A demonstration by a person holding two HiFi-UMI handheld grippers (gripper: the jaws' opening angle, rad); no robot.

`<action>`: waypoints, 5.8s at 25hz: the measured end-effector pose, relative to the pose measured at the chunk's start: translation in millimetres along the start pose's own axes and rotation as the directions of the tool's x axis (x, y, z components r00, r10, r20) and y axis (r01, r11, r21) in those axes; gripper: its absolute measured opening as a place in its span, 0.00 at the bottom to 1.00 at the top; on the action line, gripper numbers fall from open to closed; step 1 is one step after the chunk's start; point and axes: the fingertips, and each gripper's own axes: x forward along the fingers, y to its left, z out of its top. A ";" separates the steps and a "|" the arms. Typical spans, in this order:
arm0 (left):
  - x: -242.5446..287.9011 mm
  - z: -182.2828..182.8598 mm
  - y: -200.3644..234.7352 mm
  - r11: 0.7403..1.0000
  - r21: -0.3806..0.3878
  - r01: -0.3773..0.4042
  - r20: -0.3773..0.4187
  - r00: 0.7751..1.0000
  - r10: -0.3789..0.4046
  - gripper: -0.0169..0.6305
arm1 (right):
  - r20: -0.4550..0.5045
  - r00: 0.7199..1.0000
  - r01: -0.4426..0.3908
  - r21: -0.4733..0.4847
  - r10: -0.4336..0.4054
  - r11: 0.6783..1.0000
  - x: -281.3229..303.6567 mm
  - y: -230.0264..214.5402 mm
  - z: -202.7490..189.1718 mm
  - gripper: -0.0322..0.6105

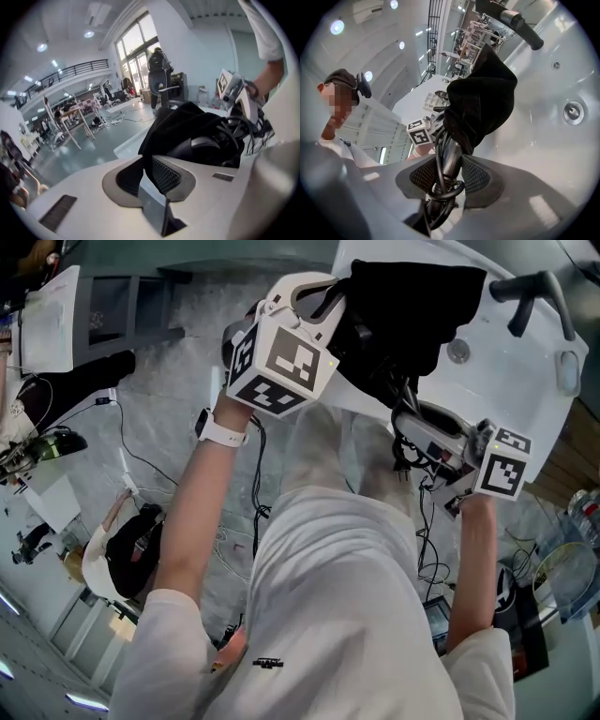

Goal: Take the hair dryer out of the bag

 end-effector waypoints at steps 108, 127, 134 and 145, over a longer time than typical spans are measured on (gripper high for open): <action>-224.2 73.8 -96.2 0.734 -0.678 -0.030 0.228 0.941 0.249 0.04 | 0.509 0.861 0.149 -0.254 0.001 0.956 -178.4 168.1 50.1 0.31; -220.9 88.5 -115.8 0.769 -0.638 0.034 0.265 0.948 0.177 0.04 | 0.541 0.841 0.094 -0.181 0.020 0.979 -178.4 167.8 29.0 0.31; -218.9 93.8 -118.9 0.773 -0.634 0.032 0.258 0.951 0.172 0.04 | 0.526 0.850 0.089 -0.174 0.016 0.981 -176.0 167.0 29.2 0.31; -218.8 95.6 -126.1 0.773 -0.634 0.016 0.247 0.951 0.184 0.04 | 0.508 0.861 0.083 -0.187 0.024 0.979 -175.4 168.6 25.8 0.31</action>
